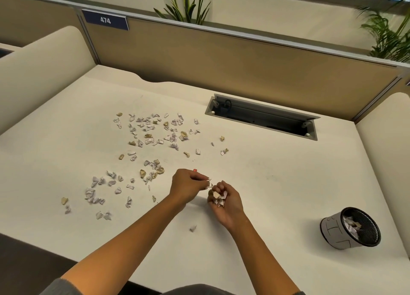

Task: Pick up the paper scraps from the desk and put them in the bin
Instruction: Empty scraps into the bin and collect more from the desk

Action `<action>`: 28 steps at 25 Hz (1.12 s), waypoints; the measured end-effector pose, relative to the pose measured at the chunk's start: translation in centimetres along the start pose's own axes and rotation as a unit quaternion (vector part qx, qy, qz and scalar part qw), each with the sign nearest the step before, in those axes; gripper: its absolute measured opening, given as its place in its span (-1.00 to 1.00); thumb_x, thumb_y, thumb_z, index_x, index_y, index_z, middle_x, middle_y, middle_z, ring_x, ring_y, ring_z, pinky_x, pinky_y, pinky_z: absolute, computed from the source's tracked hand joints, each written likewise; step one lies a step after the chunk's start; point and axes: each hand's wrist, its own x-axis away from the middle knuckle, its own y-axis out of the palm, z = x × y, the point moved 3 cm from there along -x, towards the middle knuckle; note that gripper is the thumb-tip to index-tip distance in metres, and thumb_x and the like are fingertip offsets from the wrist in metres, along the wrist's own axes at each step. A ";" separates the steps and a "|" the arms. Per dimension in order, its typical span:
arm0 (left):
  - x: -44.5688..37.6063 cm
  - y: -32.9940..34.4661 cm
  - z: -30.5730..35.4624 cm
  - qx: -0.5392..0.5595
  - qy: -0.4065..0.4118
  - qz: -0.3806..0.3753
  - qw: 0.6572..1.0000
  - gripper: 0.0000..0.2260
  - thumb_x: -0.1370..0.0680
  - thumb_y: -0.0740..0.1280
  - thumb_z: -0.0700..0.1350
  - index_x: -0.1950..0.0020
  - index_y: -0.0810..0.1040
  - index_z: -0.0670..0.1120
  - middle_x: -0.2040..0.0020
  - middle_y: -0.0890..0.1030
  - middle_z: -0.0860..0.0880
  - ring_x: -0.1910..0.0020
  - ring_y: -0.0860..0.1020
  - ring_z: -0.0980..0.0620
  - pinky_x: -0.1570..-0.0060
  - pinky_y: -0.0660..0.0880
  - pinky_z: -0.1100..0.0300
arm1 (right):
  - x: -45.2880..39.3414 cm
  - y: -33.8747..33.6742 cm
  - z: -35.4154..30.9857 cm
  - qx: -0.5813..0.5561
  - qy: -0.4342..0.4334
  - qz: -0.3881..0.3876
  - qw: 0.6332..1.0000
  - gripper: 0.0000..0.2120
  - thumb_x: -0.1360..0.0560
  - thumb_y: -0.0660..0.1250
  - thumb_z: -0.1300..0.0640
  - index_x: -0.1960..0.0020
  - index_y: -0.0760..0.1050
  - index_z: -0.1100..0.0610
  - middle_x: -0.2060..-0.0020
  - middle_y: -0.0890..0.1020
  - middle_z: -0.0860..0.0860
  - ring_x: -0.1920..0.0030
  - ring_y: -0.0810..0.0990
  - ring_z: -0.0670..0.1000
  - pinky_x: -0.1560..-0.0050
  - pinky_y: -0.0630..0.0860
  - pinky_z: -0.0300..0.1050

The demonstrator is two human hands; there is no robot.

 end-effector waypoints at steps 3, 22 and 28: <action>0.6 0.9 0.8 -0.056 0.037 -0.003 0.998 -0.92 -0.34 0.54 -0.21 0.20 0.73 -0.07 0.25 0.71 0.02 0.26 0.55 0.50 0.33 0.41 0.60 | -0.1 -0.2 0.0 -0.043 -0.008 0.035 0.998 -0.79 -0.61 0.18 0.24 0.18 0.46 0.22 0.38 0.52 0.08 0.41 0.49 -0.03 0.37 0.49 -0.23; 0.0 -2.6 -3.7 -0.376 0.048 0.018 0.925 -0.76 -0.54 0.24 -0.23 -0.18 0.54 -0.14 -0.20 0.46 -0.12 -0.16 0.47 -0.07 -0.08 0.41 0.16 | 0.8 -1.3 -0.9 -0.169 -0.025 0.074 0.983 -0.82 -0.61 0.19 0.31 0.08 0.53 0.32 0.11 0.58 0.19 0.05 0.58 0.10 -0.20 0.51 -0.05; 0.7 -2.9 -5.9 -0.387 0.056 -0.034 0.920 -0.85 -0.57 0.20 -0.20 -0.11 0.46 -0.17 -0.12 0.43 -0.13 -0.08 0.49 -0.10 -0.02 0.39 0.16 | 0.7 -1.7 -0.8 -0.160 -0.026 0.078 0.984 -0.80 -0.62 0.18 0.29 0.09 0.53 0.31 0.14 0.59 0.19 0.07 0.59 0.09 -0.18 0.52 -0.05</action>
